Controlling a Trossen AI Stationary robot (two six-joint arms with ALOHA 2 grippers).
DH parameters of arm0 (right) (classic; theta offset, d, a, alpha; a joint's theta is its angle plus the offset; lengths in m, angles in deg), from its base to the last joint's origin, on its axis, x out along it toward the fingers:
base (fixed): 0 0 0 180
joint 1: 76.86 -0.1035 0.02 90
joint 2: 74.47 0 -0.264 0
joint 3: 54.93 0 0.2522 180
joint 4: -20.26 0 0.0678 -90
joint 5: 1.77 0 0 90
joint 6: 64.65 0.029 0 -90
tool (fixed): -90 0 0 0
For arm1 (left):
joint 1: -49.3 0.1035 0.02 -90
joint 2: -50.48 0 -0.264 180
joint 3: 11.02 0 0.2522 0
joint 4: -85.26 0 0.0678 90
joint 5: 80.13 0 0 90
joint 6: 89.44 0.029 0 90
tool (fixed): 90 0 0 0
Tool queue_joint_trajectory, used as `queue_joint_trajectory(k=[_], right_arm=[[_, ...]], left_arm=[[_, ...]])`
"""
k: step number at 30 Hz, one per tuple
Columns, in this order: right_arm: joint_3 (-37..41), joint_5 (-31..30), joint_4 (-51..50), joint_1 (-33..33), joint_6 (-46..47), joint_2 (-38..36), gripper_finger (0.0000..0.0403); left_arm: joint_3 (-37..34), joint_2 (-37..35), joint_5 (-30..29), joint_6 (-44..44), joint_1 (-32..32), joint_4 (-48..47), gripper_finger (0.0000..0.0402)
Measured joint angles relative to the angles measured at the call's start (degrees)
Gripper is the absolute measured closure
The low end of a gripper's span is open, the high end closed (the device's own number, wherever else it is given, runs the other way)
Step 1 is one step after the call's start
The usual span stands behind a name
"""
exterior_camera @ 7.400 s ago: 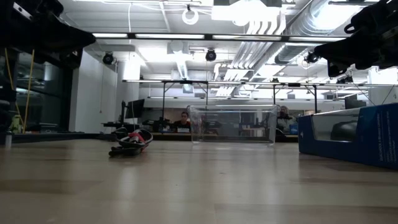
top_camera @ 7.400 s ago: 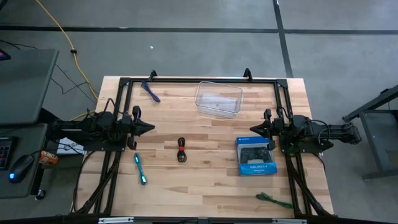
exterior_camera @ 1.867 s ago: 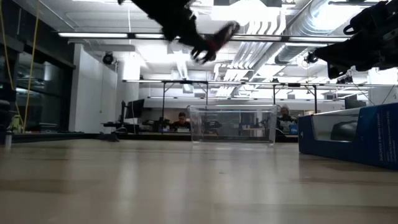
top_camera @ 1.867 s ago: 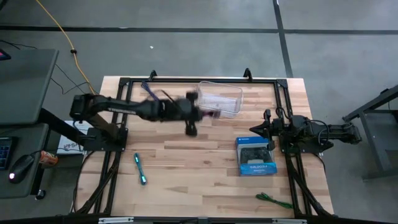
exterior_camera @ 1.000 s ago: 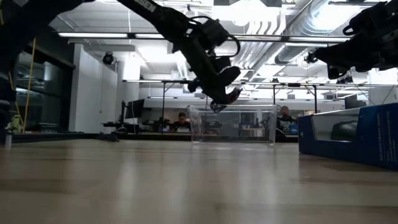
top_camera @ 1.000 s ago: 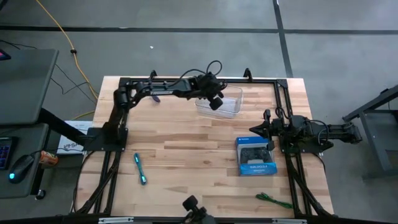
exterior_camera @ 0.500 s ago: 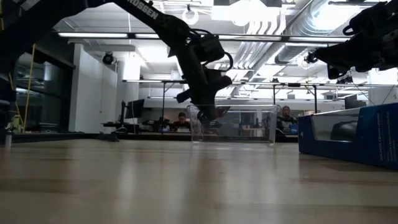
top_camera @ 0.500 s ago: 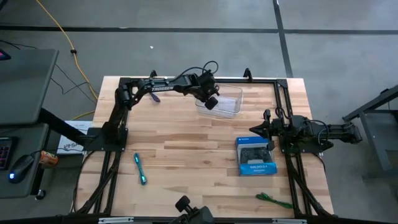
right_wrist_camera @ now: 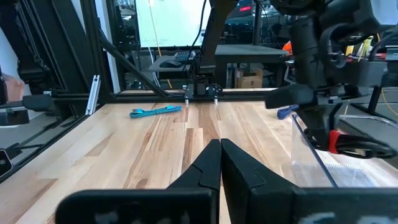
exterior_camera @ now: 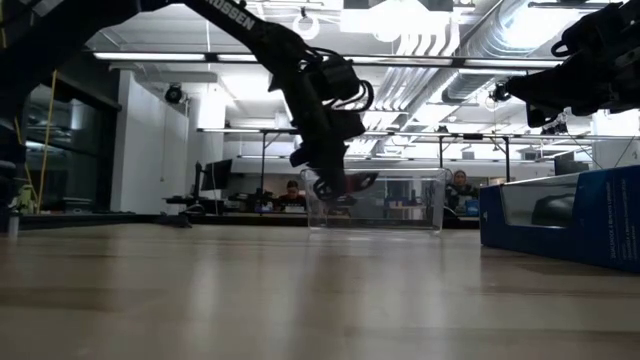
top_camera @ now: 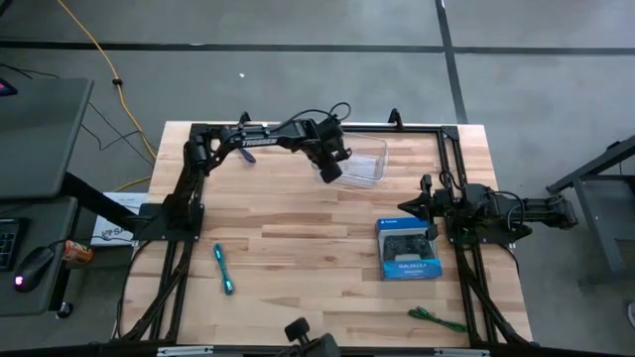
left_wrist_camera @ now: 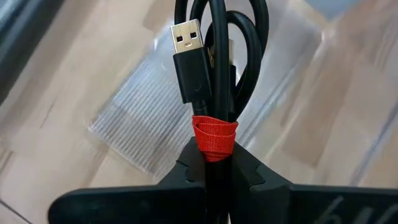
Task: Pick and place USB-C Cables
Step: Put the black charger cable into the bin, then put the green charger cable into the bin
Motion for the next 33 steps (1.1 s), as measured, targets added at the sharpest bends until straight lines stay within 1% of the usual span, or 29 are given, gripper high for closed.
queue_joint_trajectory(k=[4, 13, 24, 28, 33], right_arm=[[0.01, 0.00, -0.02, 0.00, 0.02, 0.00, 0.0402], [0.01, 0.00, -0.02, 0.02, 0.02, -0.01, 0.0402], [0.00, 0.00, -0.01, 0.01, 0.01, -0.01, 0.0402], [0.00, 0.00, -0.01, 0.01, 0.02, -0.02, 0.0402], [0.02, 0.00, -0.02, 0.01, 0.01, 0.00, 0.0402]], left_arm=[[0.00, 0.00, -0.96, 2.96, -0.57, -1.76, 0.0397], [0.00, -0.02, -1.81, 3.01, -1.20, -1.55, 0.0361], [0.00, -0.07, -1.81, 4.02, -1.30, -1.76, 0.0332], [0.00, -0.07, -1.83, 3.99, -1.67, -1.74, 0.0304], [0.00, -0.07, -1.81, 3.99, -1.87, -1.18, 0.0257]])
